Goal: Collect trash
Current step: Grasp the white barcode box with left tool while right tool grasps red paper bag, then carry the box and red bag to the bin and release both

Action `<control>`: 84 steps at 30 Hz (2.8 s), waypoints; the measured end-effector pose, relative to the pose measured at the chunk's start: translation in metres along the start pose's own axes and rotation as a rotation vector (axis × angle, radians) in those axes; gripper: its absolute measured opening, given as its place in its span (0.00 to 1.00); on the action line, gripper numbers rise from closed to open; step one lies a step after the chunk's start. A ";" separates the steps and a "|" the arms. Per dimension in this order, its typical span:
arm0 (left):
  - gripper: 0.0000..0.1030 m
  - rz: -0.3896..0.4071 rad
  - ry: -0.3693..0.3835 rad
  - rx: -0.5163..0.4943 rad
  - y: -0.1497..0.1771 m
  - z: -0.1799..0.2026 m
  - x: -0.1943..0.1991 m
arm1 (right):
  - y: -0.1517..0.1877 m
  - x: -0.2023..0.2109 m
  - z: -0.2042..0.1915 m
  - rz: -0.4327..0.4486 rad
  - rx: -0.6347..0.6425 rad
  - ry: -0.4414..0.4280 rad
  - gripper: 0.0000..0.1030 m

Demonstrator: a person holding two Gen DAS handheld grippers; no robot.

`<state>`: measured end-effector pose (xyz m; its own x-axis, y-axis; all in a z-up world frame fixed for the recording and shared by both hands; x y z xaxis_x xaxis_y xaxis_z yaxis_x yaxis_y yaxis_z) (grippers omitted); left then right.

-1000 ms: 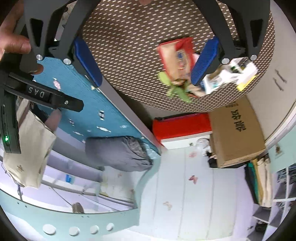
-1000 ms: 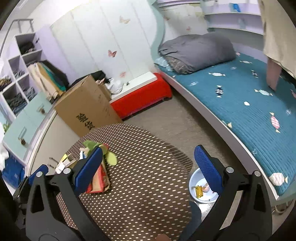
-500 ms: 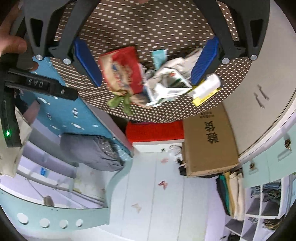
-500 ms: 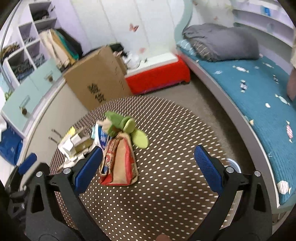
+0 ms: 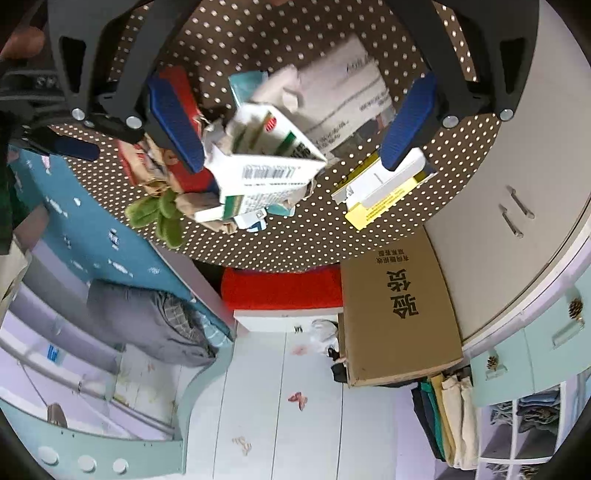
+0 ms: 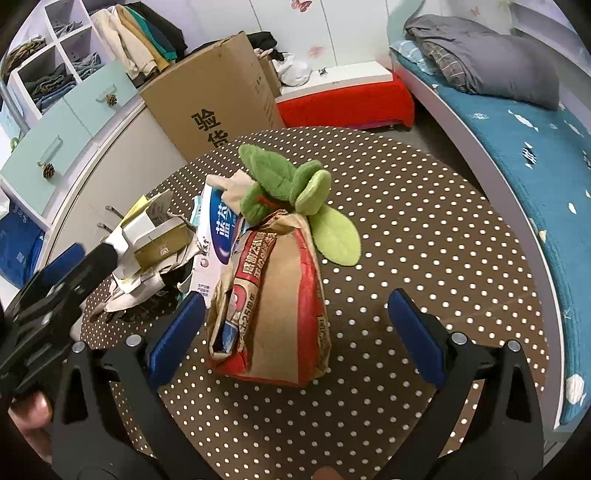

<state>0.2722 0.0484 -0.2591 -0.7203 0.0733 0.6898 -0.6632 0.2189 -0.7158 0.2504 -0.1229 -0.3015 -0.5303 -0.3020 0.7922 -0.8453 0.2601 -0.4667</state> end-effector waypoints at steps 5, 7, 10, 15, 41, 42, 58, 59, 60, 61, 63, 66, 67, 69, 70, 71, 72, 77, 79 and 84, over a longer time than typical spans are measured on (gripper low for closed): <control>0.77 -0.001 0.068 -0.006 -0.007 0.003 -0.017 | 0.000 -0.014 -0.002 -0.005 0.009 -0.002 0.70; 0.60 -0.020 0.098 -0.009 -0.004 0.006 -0.021 | 0.004 -0.016 -0.004 -0.019 0.012 -0.027 0.56; 0.59 0.005 0.085 -0.034 -0.004 0.008 -0.014 | 0.011 -0.006 -0.004 -0.017 0.026 -0.049 0.54; 0.59 0.048 0.054 -0.019 0.000 0.008 0.008 | 0.021 0.027 0.010 0.013 0.017 -0.091 0.54; 0.59 0.290 0.166 -0.032 -0.052 0.110 0.128 | -0.048 0.202 0.099 0.387 -0.095 -0.166 0.55; 0.59 0.292 0.182 -0.036 -0.056 0.118 0.129 | -0.053 0.212 0.109 0.409 -0.109 -0.156 0.55; 0.59 0.223 0.422 -0.180 -0.079 0.291 0.099 | -0.050 0.245 0.286 0.487 -0.366 0.068 0.55; 0.59 0.210 0.433 -0.190 -0.078 0.303 0.094 | -0.047 0.241 0.295 0.480 -0.380 0.077 0.55; 0.59 0.196 0.443 -0.198 -0.078 0.313 0.088 | -0.045 0.235 0.304 0.469 -0.393 0.090 0.55; 0.59 0.178 0.453 -0.208 -0.077 0.325 0.081 | -0.044 0.231 0.310 0.461 -0.399 0.098 0.55; 0.59 0.150 0.462 -0.224 -0.072 0.344 0.069 | -0.040 0.217 0.323 0.435 -0.417 0.117 0.56; 0.59 0.076 0.476 -0.251 -0.061 0.372 0.040 | -0.031 0.186 0.348 0.375 -0.460 0.143 0.56; 0.59 0.057 0.479 -0.256 -0.058 0.378 0.034 | -0.028 0.178 0.354 0.358 -0.472 0.146 0.56; 0.59 -0.003 0.487 -0.276 -0.049 0.397 0.012 | -0.018 0.155 0.368 0.314 -0.503 0.156 0.56; 0.59 -0.021 0.490 -0.285 -0.045 0.401 0.006 | -0.015 0.147 0.372 0.299 -0.514 0.162 0.56; 0.59 -0.051 0.490 -0.302 -0.038 0.409 -0.005 | -0.013 0.139 0.377 0.282 -0.524 0.167 0.56; 0.59 -0.072 0.489 -0.313 -0.033 0.415 -0.013 | -0.010 0.131 0.381 0.267 -0.534 0.169 0.56; 0.59 -0.148 0.484 -0.357 -0.016 0.433 -0.043 | -0.001 0.101 0.399 0.209 -0.577 0.170 0.56; 0.60 -0.167 0.485 -0.366 -0.013 0.438 -0.051 | 0.000 0.092 0.403 0.194 -0.586 0.170 0.56; 0.90 -0.226 0.473 -0.460 -0.004 0.454 -0.070 | 0.007 0.062 0.413 0.128 -0.611 0.155 0.68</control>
<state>0.2335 -0.3994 -0.3541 -0.3398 0.3703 0.8645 -0.5573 0.6612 -0.5022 0.1848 -0.5183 -0.4179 -0.5705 -0.1092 0.8140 -0.5620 0.7747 -0.2900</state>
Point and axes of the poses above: each gripper's, at about its wrist camera, not at the fingertips, and x roughly against the way its jaws point, z to its right, y to its underside, the point moved 9 cm from there along -x, roughly the way its jaws point, and after that the axes turned 11 degrees about -x, right-handed, at the moved point
